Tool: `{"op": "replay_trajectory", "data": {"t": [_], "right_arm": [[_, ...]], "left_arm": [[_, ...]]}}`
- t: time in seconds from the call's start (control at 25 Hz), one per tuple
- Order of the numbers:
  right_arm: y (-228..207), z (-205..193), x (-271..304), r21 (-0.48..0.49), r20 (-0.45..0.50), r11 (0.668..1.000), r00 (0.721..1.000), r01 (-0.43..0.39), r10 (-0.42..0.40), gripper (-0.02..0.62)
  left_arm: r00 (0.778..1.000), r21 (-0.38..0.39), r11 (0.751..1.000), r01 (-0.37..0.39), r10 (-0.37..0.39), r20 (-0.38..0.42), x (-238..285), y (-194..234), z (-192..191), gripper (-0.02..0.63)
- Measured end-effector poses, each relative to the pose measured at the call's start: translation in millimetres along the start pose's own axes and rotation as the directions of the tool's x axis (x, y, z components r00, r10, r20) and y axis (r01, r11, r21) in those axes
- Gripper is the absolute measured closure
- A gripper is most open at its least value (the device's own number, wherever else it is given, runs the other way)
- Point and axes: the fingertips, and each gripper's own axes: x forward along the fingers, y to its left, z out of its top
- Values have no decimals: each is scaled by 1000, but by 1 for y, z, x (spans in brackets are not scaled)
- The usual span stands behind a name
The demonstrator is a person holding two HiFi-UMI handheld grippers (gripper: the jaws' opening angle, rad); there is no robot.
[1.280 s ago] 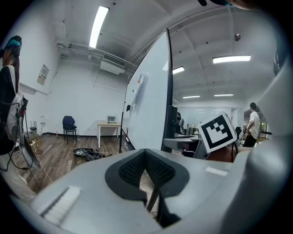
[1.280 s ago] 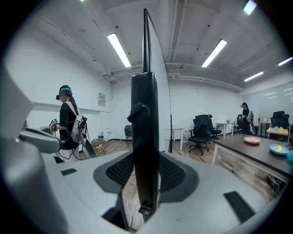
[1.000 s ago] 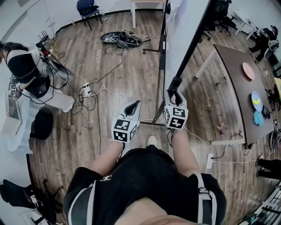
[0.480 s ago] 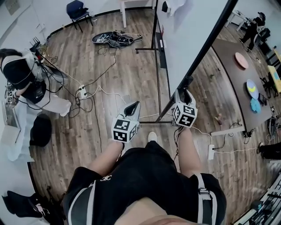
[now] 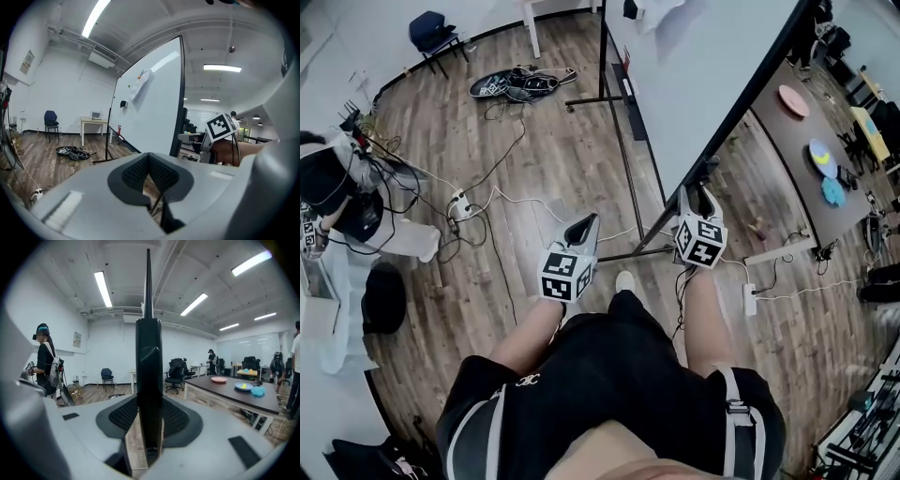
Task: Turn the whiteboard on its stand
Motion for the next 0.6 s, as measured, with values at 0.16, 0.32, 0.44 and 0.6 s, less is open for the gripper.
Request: {"op": "replay_trajectory", "data": {"t": [0.16, 0.32, 0.44, 0.6], "right_arm": [[-13, -3, -10, 12, 9, 1000, 1000, 28, -28, 433], [-20, -5, -18, 19, 6, 999, 999, 47, -47, 437], [-31, -7, -25, 26, 5, 998, 998, 61, -61, 439], [-44, -9, -34, 36, 10, 997, 997, 70, -70, 440]], "left_arm": [[999, 8, 999, 40, -40, -20, 0, -10, -7, 597], [997, 22, 997, 75, -74, -31, -1, -19, -8, 597], [996, 28, 996, 85, -85, -25, 2, -29, -5, 597], [996, 30, 996, 88, -87, -15, 4, -41, -5, 597]]}}
